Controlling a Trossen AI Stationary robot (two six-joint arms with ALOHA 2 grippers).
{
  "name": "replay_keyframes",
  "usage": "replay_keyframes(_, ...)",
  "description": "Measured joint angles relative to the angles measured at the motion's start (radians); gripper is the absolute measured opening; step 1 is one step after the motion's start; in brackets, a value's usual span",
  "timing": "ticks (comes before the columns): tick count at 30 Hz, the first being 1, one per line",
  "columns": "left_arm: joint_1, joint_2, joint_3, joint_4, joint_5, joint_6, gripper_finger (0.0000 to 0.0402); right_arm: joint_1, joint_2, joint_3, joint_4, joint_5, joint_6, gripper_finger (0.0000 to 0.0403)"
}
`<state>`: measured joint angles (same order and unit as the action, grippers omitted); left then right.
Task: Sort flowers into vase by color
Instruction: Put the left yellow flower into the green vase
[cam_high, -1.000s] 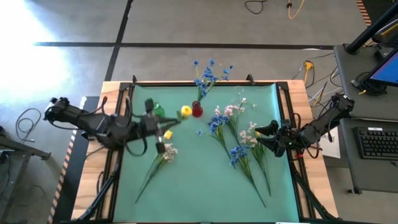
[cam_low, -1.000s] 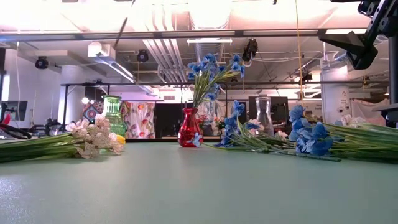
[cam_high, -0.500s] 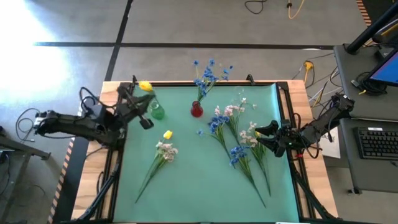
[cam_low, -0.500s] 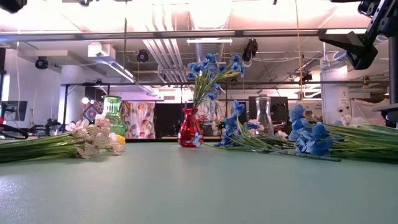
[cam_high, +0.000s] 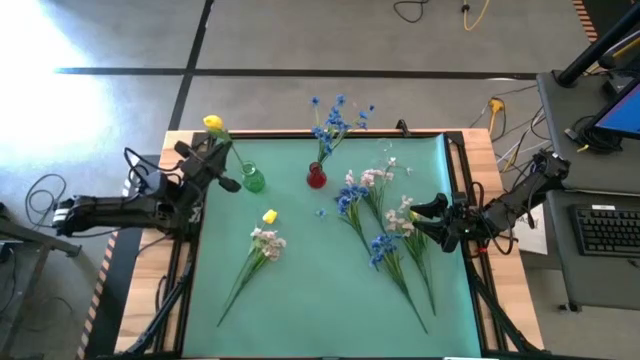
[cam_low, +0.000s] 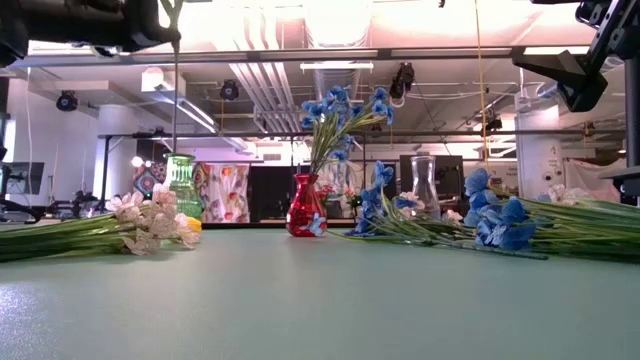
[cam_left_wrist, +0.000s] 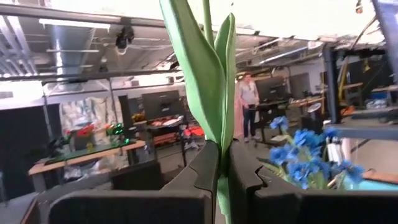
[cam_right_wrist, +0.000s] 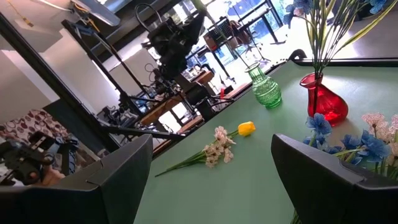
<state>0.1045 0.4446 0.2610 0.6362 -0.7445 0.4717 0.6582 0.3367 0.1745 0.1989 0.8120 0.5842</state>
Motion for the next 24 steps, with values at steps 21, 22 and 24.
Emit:
replay_keyframes(21,0.018,0.073,-0.009,-0.008,-0.145,-0.150,0.0004,0.000,0.000,0.000,-0.001,0.000,0.000,0.0320)
replay_keyframes(22,0.018,0.077,-0.009,-0.008,-0.145,-0.153,0.0007,0.000,0.000,0.000,-0.001,0.000,0.000,0.0320)
replay_keyframes(24,0.017,0.082,-0.009,-0.009,-0.145,-0.168,0.0018,0.000,0.000,0.000,-0.001,0.000,0.000,0.0320)
